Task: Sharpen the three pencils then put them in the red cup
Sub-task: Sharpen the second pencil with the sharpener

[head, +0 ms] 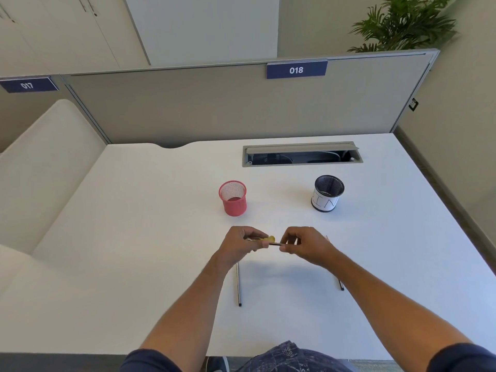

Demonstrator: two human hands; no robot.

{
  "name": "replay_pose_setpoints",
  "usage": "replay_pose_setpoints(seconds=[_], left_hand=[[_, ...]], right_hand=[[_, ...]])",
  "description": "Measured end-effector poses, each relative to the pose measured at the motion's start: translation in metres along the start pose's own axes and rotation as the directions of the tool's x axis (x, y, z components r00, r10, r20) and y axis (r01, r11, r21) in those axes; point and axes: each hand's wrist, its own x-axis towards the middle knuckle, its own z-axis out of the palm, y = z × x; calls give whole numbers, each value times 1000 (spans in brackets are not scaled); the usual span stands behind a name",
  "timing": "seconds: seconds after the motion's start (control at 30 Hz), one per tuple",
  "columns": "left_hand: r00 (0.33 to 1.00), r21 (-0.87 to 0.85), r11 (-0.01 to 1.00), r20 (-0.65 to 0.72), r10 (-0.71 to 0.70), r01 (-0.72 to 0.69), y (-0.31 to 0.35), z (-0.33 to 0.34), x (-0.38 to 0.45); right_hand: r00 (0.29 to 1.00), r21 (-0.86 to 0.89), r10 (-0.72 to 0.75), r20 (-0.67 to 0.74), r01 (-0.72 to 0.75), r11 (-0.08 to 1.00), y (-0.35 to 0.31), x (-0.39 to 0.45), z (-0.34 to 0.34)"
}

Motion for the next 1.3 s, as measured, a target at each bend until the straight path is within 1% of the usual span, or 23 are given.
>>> replay_pose_setpoints(seconds=[0.03,0.07,0.13,0.2,0.27,0.37,0.4,0.43,0.47,0.53,0.6,0.67,0.7,0.73,0.77,0.83,0.9,0.97,1.03,1.07,1.13,1.23,1.3], left_hand=[[1000,-10,1000,-17,-20,20,0,1,0],[998,-28,999,-36,-42,41,1,1,0],[994,-84,993,-59,-89,84,0,0,2],[987,-142,981,-68,-145,134,0,-3,5],[979,-196,964,-58,-196,181,-2,-5,8],[970,-263,937,-19,-243,229,-3,-4,12],[970,-283,931,-4,-242,231,-2,-4,12],[973,-292,929,14,-231,225,-2,-3,12],[977,-285,935,33,-210,211,-2,-4,12],[987,-229,960,50,-155,162,-2,-5,13],[993,-159,980,19,-114,115,0,-7,15],[997,-114,991,-17,-78,76,3,-6,16],[998,-99,994,-27,-56,53,5,-6,16],[999,-81,996,-34,-33,30,6,-6,16],[999,-62,998,-39,-12,10,5,-6,16],[999,-32,999,-43,14,-15,3,-7,16],[999,11,1000,-49,25,-25,2,-9,17],[998,92,995,-52,44,-39,1,-8,18],[997,145,988,-47,64,-56,1,-5,18],[997,155,986,-44,69,-61,2,-4,17],[997,146,987,-39,72,-65,2,-2,15],[998,49,997,-41,57,-55,1,-2,12],[997,24,999,-57,50,-49,1,-1,9]], right_hand=[[991,-159,-60,-117,41,986,0,0,3],[960,-293,-166,-226,96,951,1,-1,8],[845,-456,-421,-328,249,855,9,0,17],[752,-518,-575,-321,369,772,16,2,21],[688,-549,-658,-305,438,712,17,3,20],[594,-638,-746,-301,456,621,18,9,17],[573,-663,-762,-302,448,600,20,12,16],[571,-668,-763,-302,444,597,22,14,14],[579,-658,-757,-301,449,605,23,16,13],[632,-611,-710,-310,440,658,25,18,9],[726,-533,-602,-333,381,755,19,17,7],[887,-385,-356,-293,231,894,8,16,2],[945,-297,-215,-247,137,945,4,18,1],[974,-222,-101,-201,55,974,0,20,-1],[986,-160,-30,-164,3,987,-2,22,-3],[994,-27,52,-96,-55,998,-6,24,-6],[994,141,107,34,-110,984,-9,24,-10],[957,263,182,225,-240,934,-8,22,-15],[906,281,227,358,-336,899,-6,21,-17],[899,267,227,374,-339,902,-4,21,-17],[918,247,197,345,-291,924,-4,20,-16],[963,263,87,256,-155,952,-3,18,-16],[990,115,6,140,-23,993,0,18,-14]])
